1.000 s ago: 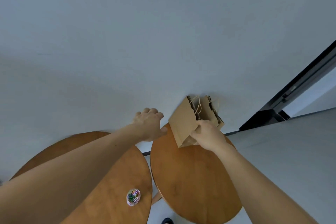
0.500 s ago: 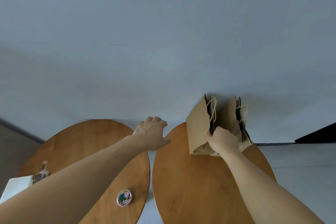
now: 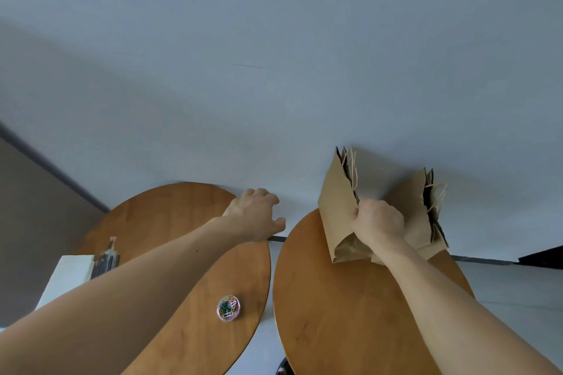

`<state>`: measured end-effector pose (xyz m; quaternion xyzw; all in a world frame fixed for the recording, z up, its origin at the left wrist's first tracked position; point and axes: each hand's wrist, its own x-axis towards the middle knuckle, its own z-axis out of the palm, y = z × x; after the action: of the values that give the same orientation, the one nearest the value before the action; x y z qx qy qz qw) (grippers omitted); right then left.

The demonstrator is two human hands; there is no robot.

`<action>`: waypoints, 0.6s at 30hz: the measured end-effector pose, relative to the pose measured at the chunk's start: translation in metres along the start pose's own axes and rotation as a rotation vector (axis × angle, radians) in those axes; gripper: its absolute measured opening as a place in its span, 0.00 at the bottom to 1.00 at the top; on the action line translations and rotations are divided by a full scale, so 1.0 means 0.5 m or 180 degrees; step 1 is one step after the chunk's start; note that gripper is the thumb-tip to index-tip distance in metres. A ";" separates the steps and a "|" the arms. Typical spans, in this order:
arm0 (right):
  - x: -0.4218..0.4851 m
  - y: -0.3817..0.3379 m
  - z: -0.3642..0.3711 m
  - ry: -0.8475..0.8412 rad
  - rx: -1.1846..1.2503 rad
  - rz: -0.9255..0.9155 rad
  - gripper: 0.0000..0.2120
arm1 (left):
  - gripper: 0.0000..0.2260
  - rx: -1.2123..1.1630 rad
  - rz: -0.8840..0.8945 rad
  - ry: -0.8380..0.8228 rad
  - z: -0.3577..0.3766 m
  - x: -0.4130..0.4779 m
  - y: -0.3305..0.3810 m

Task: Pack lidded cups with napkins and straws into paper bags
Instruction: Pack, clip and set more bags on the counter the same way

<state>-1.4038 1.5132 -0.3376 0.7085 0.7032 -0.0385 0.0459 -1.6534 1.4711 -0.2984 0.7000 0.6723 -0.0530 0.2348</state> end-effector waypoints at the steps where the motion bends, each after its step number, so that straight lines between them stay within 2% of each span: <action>1: -0.007 -0.027 -0.009 0.0029 -0.0013 -0.0065 0.10 | 0.26 -0.0023 -0.0016 0.0033 -0.006 -0.012 -0.018; 8: -0.084 -0.267 -0.051 0.0121 -0.0038 -0.0562 0.18 | 0.27 -0.0251 -0.0185 0.0244 -0.045 -0.122 -0.205; 14: -0.185 -0.488 -0.028 0.0015 -0.0022 -0.0876 0.18 | 0.27 -0.0385 -0.0484 0.0316 -0.043 -0.238 -0.413; 18: -0.243 -0.608 0.014 -0.0128 0.0060 -0.0970 0.15 | 0.28 -0.0420 -0.0676 0.0168 -0.013 -0.291 -0.517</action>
<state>-1.7090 1.3940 -0.3334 0.5930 0.8011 -0.0658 0.0469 -1.9177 1.3366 -0.3022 0.6090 0.7507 -0.0148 0.2556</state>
